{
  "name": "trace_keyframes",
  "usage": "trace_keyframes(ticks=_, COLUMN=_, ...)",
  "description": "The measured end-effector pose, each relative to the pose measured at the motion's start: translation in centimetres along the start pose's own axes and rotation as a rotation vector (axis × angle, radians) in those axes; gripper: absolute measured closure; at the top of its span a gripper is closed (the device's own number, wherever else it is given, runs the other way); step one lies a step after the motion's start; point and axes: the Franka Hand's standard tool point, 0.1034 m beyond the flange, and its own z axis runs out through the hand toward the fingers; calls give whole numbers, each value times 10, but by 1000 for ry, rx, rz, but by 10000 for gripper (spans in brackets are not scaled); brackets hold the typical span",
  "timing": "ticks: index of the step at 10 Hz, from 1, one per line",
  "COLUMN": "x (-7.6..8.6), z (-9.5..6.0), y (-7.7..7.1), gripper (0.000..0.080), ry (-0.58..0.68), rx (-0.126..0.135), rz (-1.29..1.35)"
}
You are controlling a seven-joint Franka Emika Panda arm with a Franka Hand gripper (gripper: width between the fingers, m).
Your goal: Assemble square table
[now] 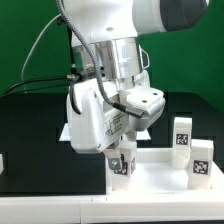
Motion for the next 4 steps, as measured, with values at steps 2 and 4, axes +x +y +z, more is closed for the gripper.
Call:
trace_keyframes(ticks=2, x=-7, z=-15, y=-2, gripper=198, ry=-23, rx=18, rz=-17)
trace_keyframes(ticks=4, x=-11, z=-35, y=-4, gripper=164, ry=-50, rx=26, rz=-18)
